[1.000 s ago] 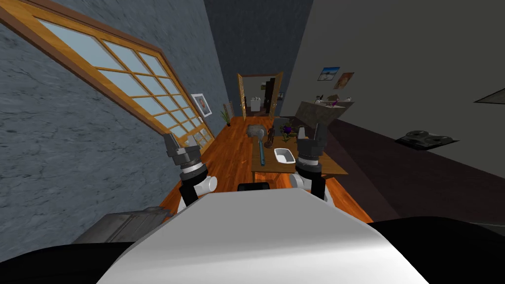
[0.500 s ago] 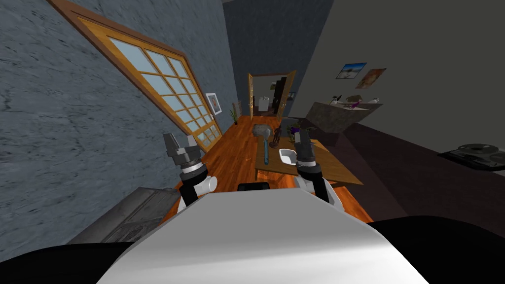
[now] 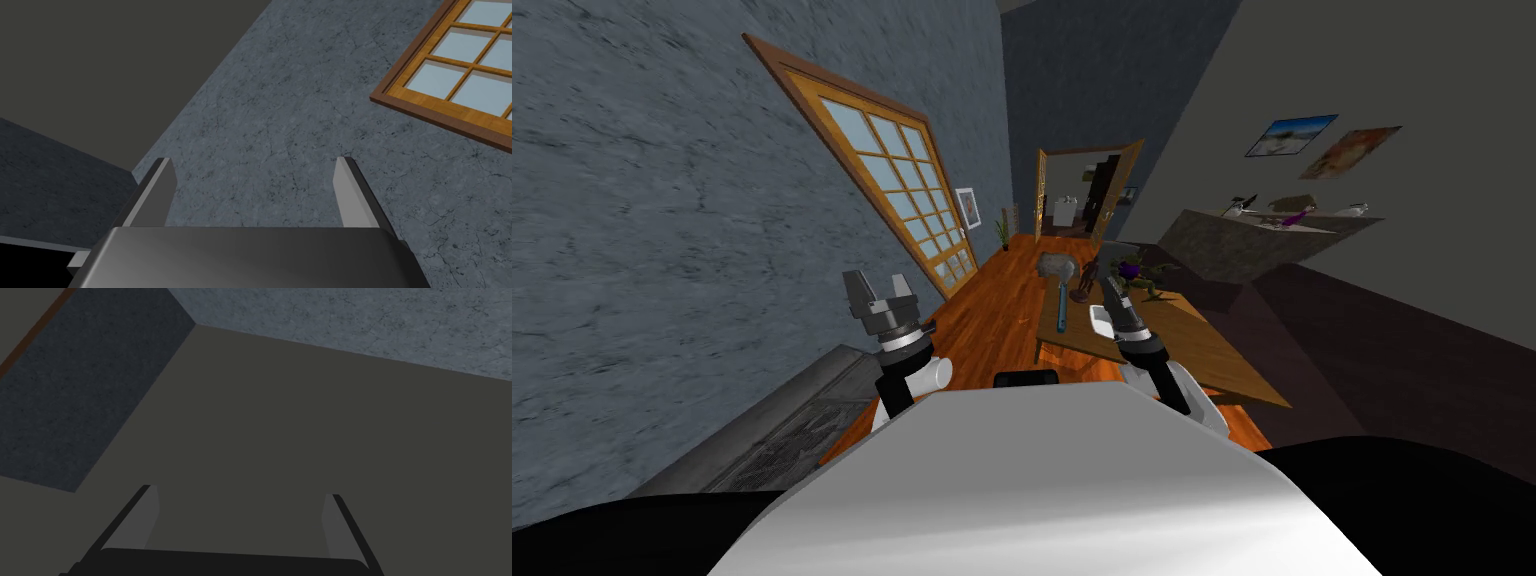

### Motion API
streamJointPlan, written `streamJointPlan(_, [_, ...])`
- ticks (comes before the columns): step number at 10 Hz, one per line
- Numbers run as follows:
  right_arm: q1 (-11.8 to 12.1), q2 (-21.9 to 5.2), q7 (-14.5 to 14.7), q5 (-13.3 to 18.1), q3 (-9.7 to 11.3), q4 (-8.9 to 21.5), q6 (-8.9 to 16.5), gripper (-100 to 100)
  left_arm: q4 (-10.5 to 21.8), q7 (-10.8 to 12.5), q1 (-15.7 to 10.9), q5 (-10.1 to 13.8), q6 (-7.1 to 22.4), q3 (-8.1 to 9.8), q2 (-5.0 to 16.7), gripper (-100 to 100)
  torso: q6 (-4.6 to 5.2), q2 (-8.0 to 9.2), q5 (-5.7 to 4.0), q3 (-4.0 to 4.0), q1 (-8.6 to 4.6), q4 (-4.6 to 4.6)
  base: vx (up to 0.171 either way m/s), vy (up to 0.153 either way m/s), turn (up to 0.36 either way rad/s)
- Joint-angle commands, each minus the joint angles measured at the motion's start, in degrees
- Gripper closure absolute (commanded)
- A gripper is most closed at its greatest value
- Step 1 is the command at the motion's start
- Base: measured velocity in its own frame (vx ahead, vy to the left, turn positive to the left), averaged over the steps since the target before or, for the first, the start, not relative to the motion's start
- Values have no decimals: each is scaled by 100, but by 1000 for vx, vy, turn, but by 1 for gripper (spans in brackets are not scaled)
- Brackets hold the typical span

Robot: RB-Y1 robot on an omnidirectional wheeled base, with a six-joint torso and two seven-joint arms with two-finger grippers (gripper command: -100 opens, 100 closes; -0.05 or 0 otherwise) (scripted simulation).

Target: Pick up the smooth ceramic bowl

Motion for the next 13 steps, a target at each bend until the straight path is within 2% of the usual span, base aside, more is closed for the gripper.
streamJointPlan(1, [104, -261, 286, 243, -76, 145, 48, -100, 0, 0, 0, 0, 0, 0, 0, 0, 0, 0, 0, 0, 0, 0, -78, 3, 400])
streamJointPlan(2, [104, -261, 349, 243, -76, 145, 48, -100, 0, 0, 0, 0, 0, 0, 0, 0, 1, 6, 0, 3, -1, 1, -49, -1, 117])
streamJointPlan(5, [320, -736, 878, 702, -207, 444, 211, -100, 0, 0, 0, 0, 0, 0, 0, 0, 1, -2, -1, -1, -4, 0, -54, 2, 313])
streamJointPlan(6, [320, -736, 914, 702, -207, 444, 211, -100, 0, 0, 0, 0, 0, 0, 0, 0, 2, 1, -1, 1, -6, 0, -43, -11, 141])
streamJointPlan(11, [812, -1454, 1690, 1448, -328, 1070, 730, -100, 0, 0, 2, 0, 0, 1, 1, 0, 6, -8, -3, -4, -14, -1, -39, -8, 335])
streamJointPlan(12, [935, -1581, 1810, 1591, -332, 1217, 881, -100, 0, 0, 1, 0, 0, 1, 1, 0, 3, -10, -4, -5, -17, -1, -33, -24, 395])
streamJointPlan(13, [935, -1581, 1810, 1591, -332, 1217, 881, -100, 0, 0, 1, 0, 0, 1, 1, 0, 6, -9, -5, -5, -19, -2, -19, -25, 56])
